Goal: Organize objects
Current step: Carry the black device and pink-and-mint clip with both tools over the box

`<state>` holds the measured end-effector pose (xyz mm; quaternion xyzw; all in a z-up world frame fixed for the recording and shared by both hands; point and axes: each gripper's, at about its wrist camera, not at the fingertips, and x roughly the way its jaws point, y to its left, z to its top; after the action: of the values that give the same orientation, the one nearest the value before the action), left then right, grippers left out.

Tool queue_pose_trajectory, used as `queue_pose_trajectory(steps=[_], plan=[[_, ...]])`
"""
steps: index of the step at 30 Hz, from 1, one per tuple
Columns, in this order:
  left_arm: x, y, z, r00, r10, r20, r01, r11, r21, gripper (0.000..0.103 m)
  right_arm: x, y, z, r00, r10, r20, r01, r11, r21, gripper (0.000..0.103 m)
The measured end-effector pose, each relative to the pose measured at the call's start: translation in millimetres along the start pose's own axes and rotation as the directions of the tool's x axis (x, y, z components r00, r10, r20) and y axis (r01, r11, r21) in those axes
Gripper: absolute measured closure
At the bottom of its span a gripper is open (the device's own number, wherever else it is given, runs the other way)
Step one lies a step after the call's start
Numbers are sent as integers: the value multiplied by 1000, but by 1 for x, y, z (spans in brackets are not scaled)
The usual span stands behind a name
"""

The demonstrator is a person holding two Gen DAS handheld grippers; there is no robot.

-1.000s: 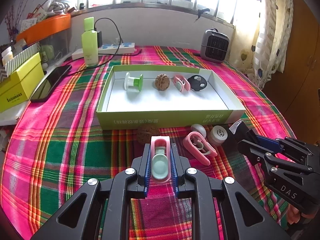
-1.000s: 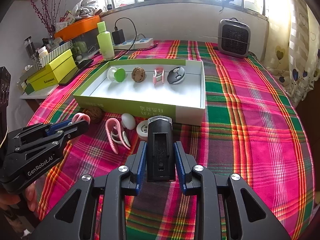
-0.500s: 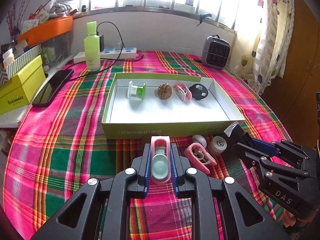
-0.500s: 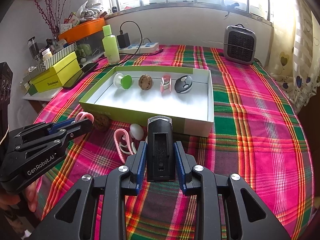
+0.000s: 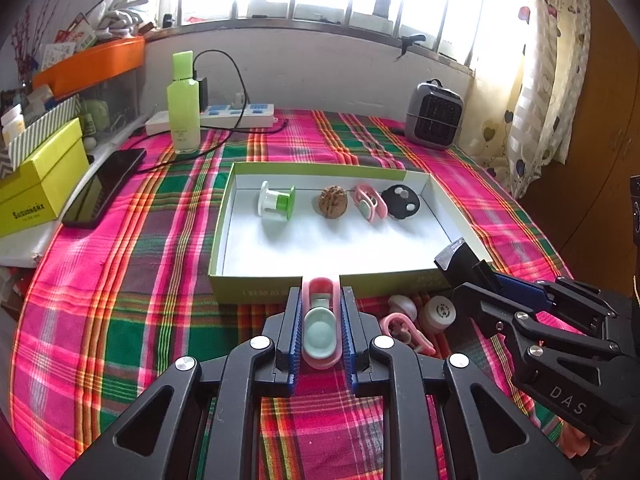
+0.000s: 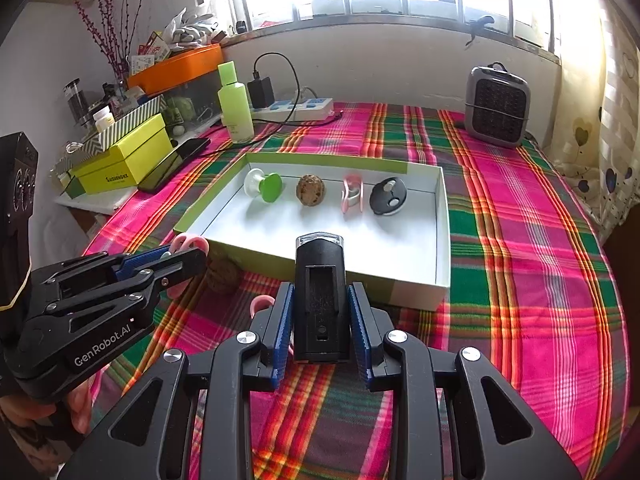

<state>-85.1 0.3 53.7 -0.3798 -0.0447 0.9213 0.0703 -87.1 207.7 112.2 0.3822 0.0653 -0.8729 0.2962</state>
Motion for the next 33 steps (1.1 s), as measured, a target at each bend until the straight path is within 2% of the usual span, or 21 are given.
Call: queue_pose_trajectory(steps=[18,33], plan=[[19,16,33,1000,11,4,-11,1000,-20,87,29,2,30,1000,9,-12,-9,1000,-5,74],[57,31,55,998,10,-60,-12,999,-44,87,69,1,48,997,26,-70,-26,1000,1,74]])
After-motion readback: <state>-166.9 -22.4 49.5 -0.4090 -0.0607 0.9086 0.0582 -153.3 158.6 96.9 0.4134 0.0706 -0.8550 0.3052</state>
